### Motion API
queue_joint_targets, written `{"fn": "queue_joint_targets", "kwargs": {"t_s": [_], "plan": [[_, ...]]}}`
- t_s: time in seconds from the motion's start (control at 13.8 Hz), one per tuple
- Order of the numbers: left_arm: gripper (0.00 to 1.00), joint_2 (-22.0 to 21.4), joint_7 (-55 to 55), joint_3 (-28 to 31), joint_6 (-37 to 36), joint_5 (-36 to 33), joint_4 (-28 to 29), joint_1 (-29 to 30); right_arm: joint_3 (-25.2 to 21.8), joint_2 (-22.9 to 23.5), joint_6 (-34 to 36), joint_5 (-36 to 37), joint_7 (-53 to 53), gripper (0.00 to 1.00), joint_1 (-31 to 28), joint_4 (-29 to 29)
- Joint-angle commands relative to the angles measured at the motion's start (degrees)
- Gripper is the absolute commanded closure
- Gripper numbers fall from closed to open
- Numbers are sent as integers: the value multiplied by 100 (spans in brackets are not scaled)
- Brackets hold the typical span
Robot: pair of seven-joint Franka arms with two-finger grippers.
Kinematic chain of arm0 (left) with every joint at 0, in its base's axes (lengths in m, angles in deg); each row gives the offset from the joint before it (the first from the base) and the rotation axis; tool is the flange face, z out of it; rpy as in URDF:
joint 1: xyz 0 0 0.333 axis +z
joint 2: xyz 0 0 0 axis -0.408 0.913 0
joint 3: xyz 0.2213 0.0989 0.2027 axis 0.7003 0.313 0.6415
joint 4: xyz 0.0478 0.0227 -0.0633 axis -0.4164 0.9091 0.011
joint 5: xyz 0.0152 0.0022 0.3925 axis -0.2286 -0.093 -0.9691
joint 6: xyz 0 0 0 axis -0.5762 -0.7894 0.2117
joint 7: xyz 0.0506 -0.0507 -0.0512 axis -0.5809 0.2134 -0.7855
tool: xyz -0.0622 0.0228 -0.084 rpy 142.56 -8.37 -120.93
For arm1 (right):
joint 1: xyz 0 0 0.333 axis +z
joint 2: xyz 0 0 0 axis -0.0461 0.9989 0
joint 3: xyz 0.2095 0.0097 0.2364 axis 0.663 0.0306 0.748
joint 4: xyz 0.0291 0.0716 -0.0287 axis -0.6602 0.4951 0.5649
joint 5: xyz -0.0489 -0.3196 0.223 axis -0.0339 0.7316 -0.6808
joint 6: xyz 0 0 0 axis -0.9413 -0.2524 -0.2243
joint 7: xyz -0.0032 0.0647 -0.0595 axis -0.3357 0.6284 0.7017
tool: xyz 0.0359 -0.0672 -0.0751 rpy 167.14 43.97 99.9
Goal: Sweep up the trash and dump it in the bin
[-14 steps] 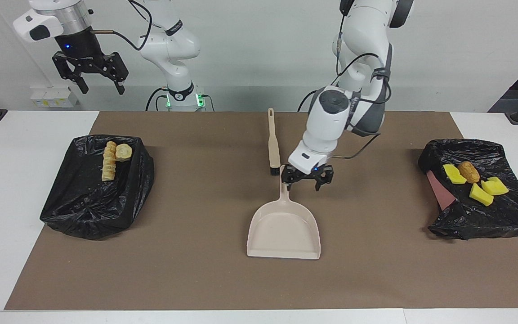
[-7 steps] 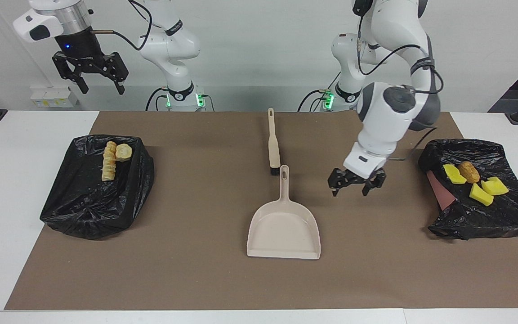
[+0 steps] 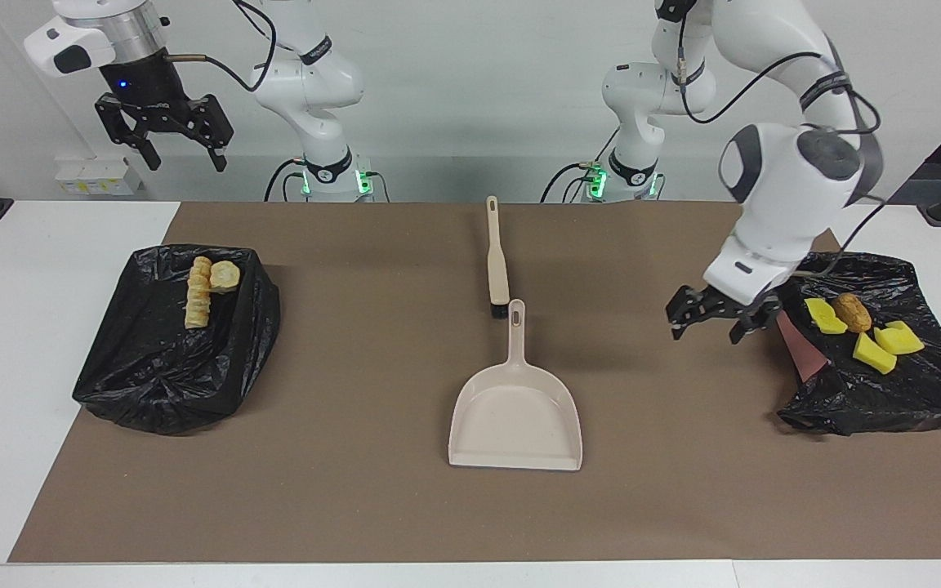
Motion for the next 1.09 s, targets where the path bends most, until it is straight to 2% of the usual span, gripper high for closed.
{"fn": "queue_joint_targets", "kwargs": {"t_s": [0.0,0.36,0.51,0.73,1.02], "plan": [[0,-338,365,-33,-452,18,58,232,-15,-84,-18,13,165,0,-10,105],[0,-743,-116,-33,-795,1,32,251,-15,-84,-27,31,192,0,-10,114],[0,-822,-100,-60,-1286,-296,-186,198,2,-84,-36,57,183,0,16,140],[0,-822,-73,-95,-1946,-360,-582,172,2,-84,-36,57,183,0,25,149],[0,-822,-108,-95,-1974,-272,-671,180,2,-84,-36,57,183,0,16,149]]}}
